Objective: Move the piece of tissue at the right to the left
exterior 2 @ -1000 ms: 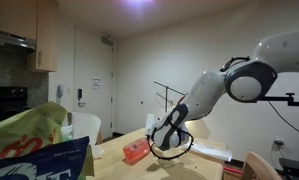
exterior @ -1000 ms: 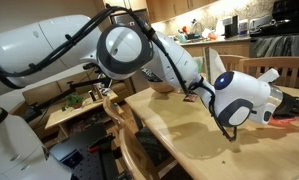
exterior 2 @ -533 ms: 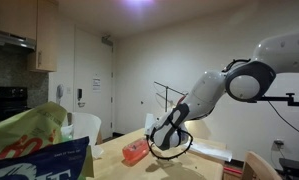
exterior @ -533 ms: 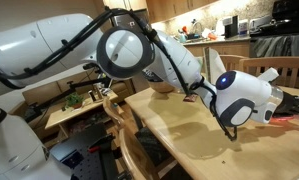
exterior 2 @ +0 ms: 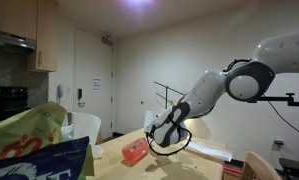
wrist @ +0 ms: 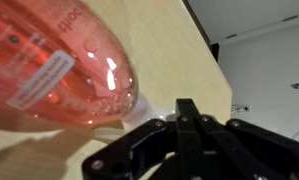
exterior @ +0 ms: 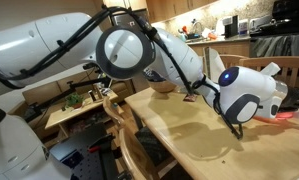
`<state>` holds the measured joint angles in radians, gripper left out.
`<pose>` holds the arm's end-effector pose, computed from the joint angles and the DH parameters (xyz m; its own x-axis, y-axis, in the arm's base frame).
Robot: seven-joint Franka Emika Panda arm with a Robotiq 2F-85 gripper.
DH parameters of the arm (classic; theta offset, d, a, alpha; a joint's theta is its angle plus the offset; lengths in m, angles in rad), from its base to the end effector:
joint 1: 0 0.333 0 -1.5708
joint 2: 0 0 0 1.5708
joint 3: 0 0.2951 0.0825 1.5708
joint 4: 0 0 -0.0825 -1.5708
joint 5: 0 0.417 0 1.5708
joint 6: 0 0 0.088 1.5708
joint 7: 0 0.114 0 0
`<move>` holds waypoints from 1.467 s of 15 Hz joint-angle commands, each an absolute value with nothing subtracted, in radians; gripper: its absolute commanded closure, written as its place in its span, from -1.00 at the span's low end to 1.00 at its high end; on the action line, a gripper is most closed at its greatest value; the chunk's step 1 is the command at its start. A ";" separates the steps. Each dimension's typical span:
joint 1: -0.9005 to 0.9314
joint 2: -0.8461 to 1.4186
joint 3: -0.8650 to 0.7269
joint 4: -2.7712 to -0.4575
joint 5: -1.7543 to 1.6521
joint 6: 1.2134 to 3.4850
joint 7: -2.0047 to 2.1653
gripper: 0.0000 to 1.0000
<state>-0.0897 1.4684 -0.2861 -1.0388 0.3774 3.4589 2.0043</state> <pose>0.7325 -0.2254 0.0237 -0.5822 -0.7520 -0.3091 -0.2873 0.5459 -0.7871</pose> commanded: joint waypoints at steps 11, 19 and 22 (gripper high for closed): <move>-0.046 1.482 -0.448 -1.104 0.485 3.417 2.011 1.00; -0.116 1.486 -0.300 -1.036 0.396 3.445 2.011 1.00; -0.175 1.484 -0.166 -0.991 0.388 3.444 1.906 1.00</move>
